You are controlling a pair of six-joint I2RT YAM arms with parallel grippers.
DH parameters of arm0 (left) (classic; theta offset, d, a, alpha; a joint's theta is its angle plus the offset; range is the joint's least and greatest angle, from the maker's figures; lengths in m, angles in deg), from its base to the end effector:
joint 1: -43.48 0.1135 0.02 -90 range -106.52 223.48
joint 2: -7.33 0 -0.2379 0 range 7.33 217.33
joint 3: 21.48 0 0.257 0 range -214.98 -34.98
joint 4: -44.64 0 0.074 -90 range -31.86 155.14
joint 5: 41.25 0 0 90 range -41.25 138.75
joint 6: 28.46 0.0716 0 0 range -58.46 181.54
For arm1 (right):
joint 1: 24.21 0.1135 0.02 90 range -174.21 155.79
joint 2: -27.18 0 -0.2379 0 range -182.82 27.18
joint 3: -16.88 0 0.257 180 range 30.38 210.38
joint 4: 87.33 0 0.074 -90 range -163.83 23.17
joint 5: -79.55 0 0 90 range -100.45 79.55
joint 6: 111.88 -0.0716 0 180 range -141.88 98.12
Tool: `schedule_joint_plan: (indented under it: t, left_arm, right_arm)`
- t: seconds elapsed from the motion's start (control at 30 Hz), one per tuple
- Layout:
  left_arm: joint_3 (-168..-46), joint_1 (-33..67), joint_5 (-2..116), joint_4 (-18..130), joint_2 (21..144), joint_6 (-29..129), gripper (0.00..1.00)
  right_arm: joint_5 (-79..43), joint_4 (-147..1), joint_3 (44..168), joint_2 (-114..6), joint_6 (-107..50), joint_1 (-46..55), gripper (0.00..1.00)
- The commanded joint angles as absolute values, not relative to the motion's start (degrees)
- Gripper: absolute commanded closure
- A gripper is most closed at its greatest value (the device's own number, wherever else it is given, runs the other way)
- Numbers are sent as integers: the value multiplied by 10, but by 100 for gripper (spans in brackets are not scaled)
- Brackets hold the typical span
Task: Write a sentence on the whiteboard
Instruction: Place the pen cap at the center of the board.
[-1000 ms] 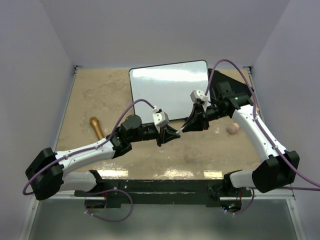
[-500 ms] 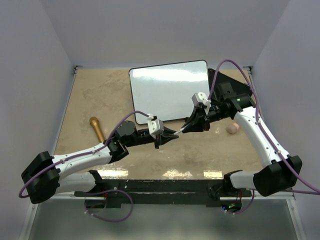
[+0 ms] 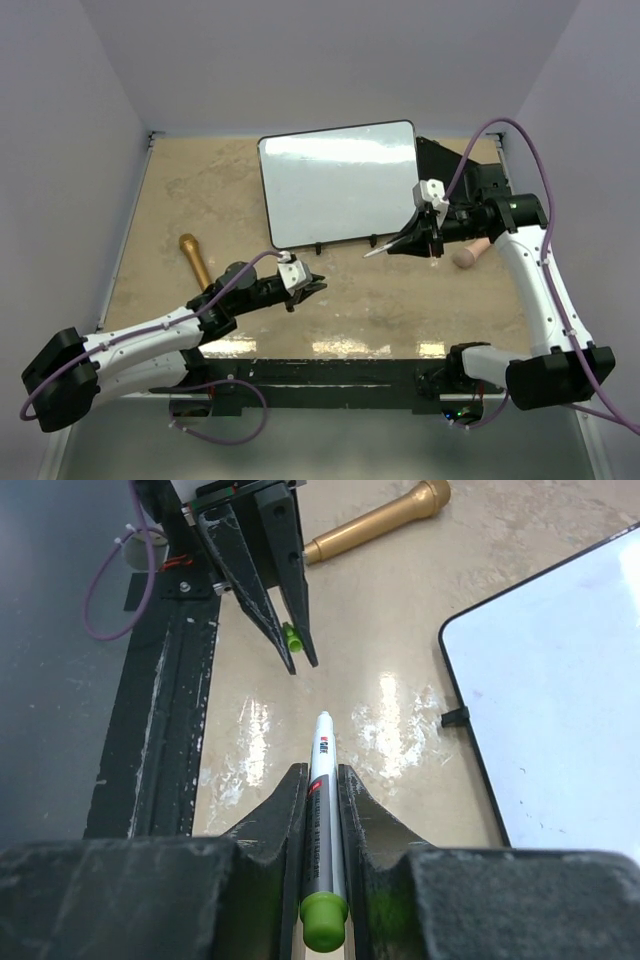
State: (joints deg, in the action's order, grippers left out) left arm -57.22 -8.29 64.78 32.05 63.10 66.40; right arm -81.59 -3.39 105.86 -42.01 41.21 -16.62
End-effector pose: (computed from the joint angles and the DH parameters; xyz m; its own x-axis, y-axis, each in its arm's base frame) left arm 0.1511 -0.2237 0.2037 -0.0015 0.1335 -0.9910 0.9279 0.3697 0.0484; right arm 0.2088 0.0962 0.3355 -0.0010 -0.2909 -0.9567 -0.9999 0.0144 -0.0034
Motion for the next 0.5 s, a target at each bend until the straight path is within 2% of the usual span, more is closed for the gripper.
schedule_joint_plan:
  t: [0.0, 0.47]
  left_arm:
    - [-558, -81, 633, 299, 608, 644, 100]
    - [-516, -102, 612, 291, 557, 606, 100]
  right_arm:
    - [-806, -23, 1093, -419, 420, -174, 100]
    - [-790, -24, 1133, -438, 417, -181, 100]
